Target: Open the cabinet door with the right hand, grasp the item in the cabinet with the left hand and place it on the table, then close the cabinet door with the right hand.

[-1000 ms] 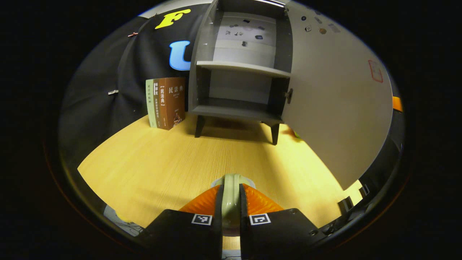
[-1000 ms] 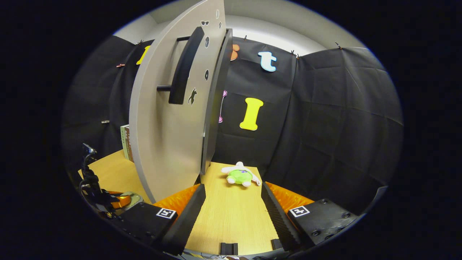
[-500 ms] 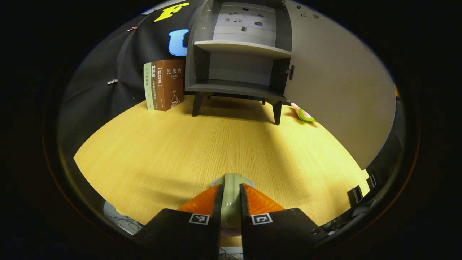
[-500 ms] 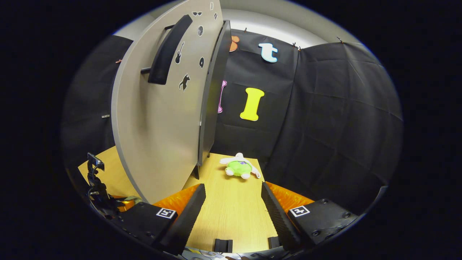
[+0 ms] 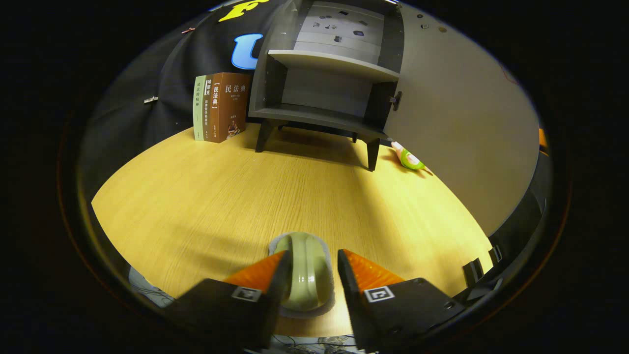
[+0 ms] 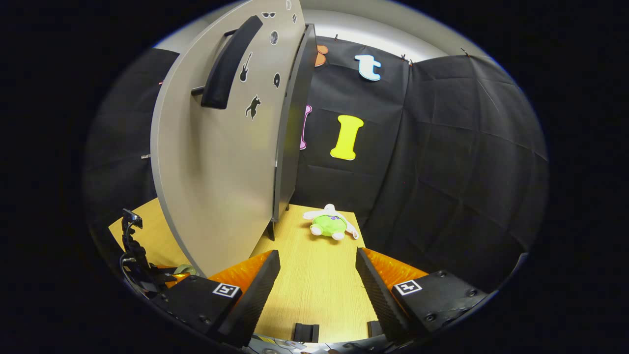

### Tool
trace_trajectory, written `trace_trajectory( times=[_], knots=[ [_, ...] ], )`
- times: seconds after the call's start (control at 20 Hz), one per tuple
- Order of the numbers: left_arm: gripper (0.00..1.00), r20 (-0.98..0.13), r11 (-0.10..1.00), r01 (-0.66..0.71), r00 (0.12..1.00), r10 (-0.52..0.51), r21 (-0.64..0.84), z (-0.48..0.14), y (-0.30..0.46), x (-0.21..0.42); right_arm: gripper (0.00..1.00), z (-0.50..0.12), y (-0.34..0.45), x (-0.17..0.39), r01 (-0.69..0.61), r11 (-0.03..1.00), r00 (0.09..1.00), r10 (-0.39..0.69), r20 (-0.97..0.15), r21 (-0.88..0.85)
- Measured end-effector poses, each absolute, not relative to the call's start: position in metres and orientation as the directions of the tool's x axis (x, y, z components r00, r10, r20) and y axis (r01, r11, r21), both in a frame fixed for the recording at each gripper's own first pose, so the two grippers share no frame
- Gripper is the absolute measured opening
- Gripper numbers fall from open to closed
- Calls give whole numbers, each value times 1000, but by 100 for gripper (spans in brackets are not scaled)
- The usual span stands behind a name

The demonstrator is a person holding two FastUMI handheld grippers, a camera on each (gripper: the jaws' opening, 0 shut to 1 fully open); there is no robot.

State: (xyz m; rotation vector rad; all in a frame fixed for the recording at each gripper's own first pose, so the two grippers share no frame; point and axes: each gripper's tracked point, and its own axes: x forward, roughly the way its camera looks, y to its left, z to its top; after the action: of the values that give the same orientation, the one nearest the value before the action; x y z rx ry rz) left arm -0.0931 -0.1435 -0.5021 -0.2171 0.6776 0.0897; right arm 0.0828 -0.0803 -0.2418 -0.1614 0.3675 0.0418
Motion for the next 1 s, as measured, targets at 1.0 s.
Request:
trace_trajectory(
  times=[1.0],
  knots=[
    [95,-112,992,40,992,-53,-121,-131,-74,-138,98,-115,7,56,-218,975,968,222,-115,47]
  ],
)
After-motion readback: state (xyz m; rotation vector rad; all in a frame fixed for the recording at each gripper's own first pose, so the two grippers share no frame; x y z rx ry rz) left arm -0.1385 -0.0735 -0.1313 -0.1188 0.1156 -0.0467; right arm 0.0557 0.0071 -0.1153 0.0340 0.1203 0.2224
